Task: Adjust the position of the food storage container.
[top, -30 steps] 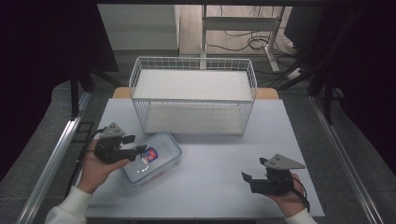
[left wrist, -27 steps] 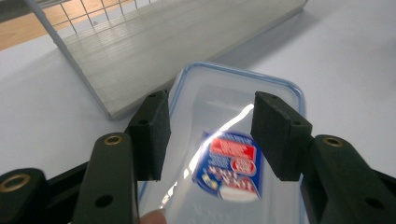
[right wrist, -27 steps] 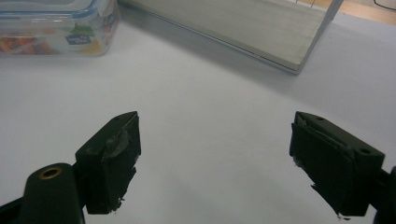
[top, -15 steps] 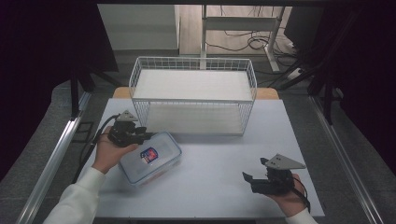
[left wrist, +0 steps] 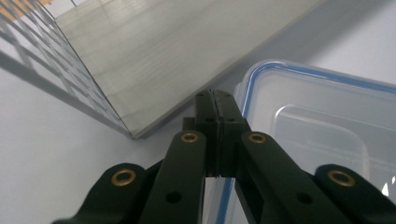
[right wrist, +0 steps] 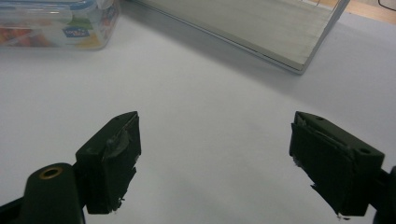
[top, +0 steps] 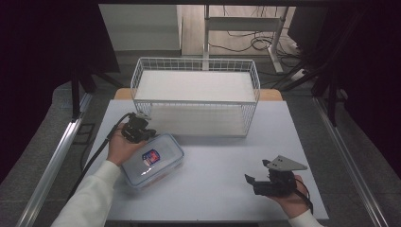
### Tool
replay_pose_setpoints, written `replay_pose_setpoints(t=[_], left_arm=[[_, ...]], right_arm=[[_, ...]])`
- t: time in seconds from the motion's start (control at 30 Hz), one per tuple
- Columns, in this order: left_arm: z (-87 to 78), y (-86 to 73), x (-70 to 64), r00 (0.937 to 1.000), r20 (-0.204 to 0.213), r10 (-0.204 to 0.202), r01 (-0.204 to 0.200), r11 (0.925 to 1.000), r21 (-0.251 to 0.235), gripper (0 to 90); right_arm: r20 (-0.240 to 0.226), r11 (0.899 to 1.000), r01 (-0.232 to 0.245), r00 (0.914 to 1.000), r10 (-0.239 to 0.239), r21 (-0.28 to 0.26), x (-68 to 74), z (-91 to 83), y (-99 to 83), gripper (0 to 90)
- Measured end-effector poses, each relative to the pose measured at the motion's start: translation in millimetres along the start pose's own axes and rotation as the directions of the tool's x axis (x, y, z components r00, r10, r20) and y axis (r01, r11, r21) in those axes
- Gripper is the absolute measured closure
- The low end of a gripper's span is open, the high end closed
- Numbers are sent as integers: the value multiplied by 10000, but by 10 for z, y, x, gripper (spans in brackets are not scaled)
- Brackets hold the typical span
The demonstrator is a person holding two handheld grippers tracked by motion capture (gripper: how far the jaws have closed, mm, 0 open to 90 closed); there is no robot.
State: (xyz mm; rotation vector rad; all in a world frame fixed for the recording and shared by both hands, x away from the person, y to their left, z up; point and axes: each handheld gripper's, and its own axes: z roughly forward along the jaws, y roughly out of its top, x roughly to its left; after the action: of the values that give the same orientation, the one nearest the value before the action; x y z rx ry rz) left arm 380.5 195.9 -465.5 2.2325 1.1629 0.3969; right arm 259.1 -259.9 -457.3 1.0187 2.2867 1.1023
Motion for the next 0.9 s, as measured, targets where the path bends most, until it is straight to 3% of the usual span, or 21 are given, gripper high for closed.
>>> replay_pose_setpoints(t=[0.13, 0.4, 0.63, 0.9], left_arm=[[86, 7, -1, 9999, 111, 106, -108, 9998, 180, 899], [106, 13, 13, 9996, 252, 111, -117, 9997, 226, 900], [126, 27, -58, 9970, 778, 35, -42, 9999, 94, 900], [140, 95, -300, 9872, 1362, 830, -887, 9954, 365, 900]], right_arm=[[-9, 10000, -66, 10000, 66, -24, -11, 4, -6, 168], [30, 10000, -3, 10000, 3, 25, 0, 12, -7, 169], [48, 10000, -9, 10000, 9, 46, -4, 20, -4, 170], [53, 10000, 26, 10000, -26, 49, 0, 22, 1, 170]])
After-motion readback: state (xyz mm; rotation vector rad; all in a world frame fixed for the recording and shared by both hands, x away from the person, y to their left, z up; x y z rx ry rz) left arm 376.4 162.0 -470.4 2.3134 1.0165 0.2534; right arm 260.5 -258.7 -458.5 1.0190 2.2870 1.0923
